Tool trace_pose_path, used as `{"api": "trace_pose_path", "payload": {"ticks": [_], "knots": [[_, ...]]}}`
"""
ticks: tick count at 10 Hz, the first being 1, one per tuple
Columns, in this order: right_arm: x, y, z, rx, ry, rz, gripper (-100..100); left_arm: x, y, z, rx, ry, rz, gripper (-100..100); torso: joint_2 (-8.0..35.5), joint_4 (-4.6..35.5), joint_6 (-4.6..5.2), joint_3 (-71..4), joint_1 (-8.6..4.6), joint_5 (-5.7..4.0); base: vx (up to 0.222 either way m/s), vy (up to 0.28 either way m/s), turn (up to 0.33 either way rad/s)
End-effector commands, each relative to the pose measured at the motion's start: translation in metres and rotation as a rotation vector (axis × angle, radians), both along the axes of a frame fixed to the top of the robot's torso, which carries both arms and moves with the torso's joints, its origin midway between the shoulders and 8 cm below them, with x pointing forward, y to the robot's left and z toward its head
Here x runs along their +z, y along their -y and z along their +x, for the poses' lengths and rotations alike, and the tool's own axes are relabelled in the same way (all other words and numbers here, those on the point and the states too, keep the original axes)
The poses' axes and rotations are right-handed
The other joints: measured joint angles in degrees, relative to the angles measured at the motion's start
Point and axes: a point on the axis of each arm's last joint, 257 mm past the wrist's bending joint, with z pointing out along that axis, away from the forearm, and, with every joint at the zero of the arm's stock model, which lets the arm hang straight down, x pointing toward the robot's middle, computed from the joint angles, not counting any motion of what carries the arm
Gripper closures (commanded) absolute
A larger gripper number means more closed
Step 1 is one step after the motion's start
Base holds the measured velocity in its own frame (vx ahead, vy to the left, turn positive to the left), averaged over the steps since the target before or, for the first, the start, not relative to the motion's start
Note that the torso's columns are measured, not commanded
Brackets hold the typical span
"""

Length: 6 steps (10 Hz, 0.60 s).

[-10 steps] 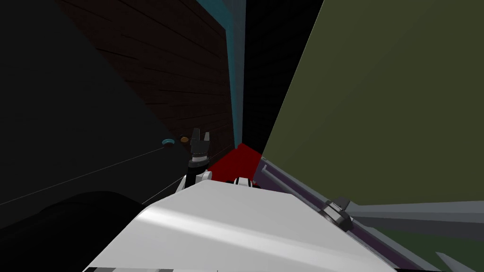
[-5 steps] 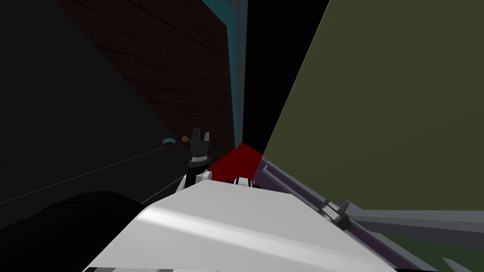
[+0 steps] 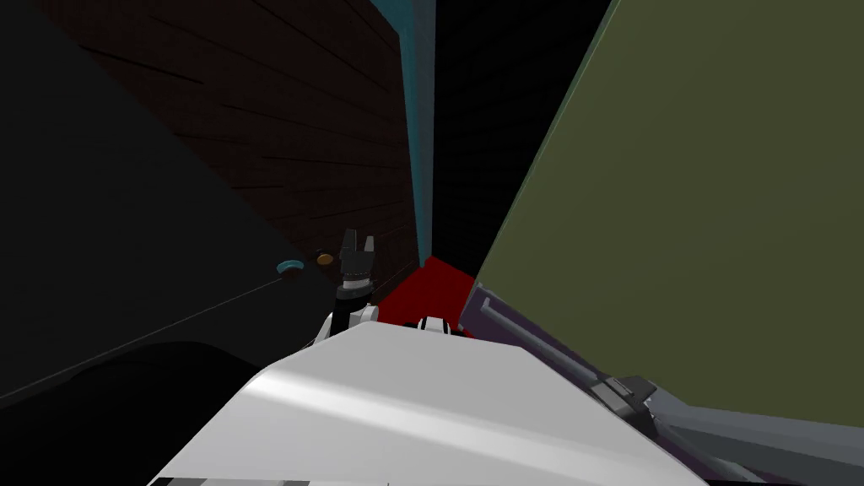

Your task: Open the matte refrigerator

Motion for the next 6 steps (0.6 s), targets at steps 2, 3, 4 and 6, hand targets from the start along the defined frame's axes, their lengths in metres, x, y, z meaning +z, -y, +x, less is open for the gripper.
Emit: {"api": "trace_pose_path", "payload": {"ticks": [2, 3, 4, 6], "knots": [[0.006, 0.010, -0.036, -0.127, -0.002, 0.001, 100, 0.000, 0.000, 0.000, 0.000, 0.000, 0.000, 0, -0.01, 0.00, 0.21, -0.04, -0.10, 0.07, 0.083, 0.246, -0.177], [0.006, 0.010, -0.036, -0.127, -0.002, 0.001, 100, 0.000, 0.000, 0.000, 0.000, 0.000, 0.000, 0, 0.03, 0.00, 0.24, -0.03, -0.23, 0.06, 0.028, 0.156, -0.075], [0.006, 0.010, -0.036, -0.127, -0.002, 0.001, 100, 0.000, 0.000, 0.000, 0.000, 0.000, 0.000, 0, 0.16, 0.08, 0.05, -0.01, -0.44, 0.15, -0.011, 0.045, 0.016], [-0.001, 0.011, -0.052, -0.173, -0.008, 0.018, 100, 0.000, 0.000, 0.000, 0.000, 0.000, 0.000, 0, 0.00, 0.04, 0.03, -0.08, -0.38, 0.12, 0.053, 0.056, -0.037]]}}
